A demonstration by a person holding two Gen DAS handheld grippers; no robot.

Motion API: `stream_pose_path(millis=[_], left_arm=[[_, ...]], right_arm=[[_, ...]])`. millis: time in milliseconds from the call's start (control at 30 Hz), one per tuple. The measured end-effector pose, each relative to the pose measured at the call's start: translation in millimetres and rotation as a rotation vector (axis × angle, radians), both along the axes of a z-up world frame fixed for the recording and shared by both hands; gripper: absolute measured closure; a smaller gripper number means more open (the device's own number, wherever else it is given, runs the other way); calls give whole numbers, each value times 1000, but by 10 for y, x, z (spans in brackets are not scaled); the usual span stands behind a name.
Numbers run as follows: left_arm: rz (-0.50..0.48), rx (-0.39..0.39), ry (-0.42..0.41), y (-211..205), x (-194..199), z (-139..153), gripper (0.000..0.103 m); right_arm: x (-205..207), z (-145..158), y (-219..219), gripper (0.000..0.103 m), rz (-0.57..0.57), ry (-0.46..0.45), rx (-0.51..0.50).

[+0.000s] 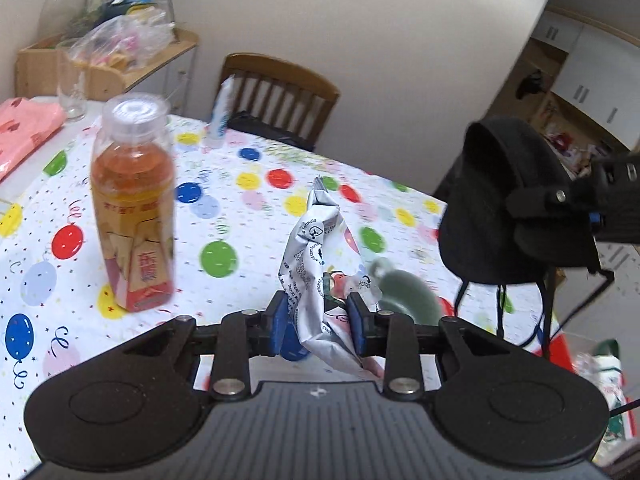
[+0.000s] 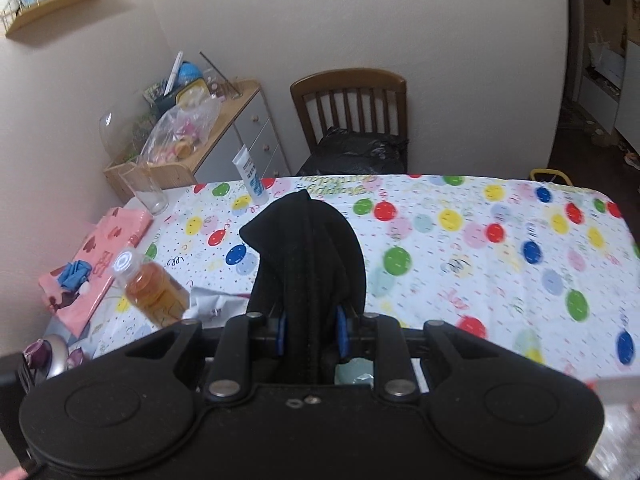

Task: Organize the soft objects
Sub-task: 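Lift and carry the foil bag and black mask with both tools into the box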

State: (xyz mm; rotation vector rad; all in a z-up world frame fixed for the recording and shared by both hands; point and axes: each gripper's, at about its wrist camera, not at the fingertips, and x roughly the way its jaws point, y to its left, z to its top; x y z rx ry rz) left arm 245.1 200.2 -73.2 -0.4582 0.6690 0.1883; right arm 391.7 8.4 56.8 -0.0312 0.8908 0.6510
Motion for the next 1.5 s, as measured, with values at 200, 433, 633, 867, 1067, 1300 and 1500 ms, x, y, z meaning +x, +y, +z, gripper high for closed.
stream_pose_path(millis=[200, 433, 633, 867, 1067, 1300, 1500], left_arm=[[-60, 22, -16, -350, -108, 245, 72], [-117, 18, -22, -913, -218, 466, 72], [-183, 34, -32, -1482, -216, 577, 72], [-275, 22, -21, -2145, -128, 567, 72], [-365, 20, 18, -2670, 45, 498, 72], [-456, 47, 39, -3205, 252, 451, 72], [-526, 24, 49, -3548, 504, 272, 77]], right_arm=[[-263, 143, -679, 80, -45, 2, 21], [-502, 194, -1393, 80, -77, 9, 27], [-608, 132, -2016, 80, -112, 24, 39], [-684, -36, -2758, 80, -194, 28, 29], [-693, -177, -3374, 80, -283, 32, 16], [-657, -362, -3888, 80, -381, 24, -28], [-542, -598, -4109, 80, -422, 53, -66]])
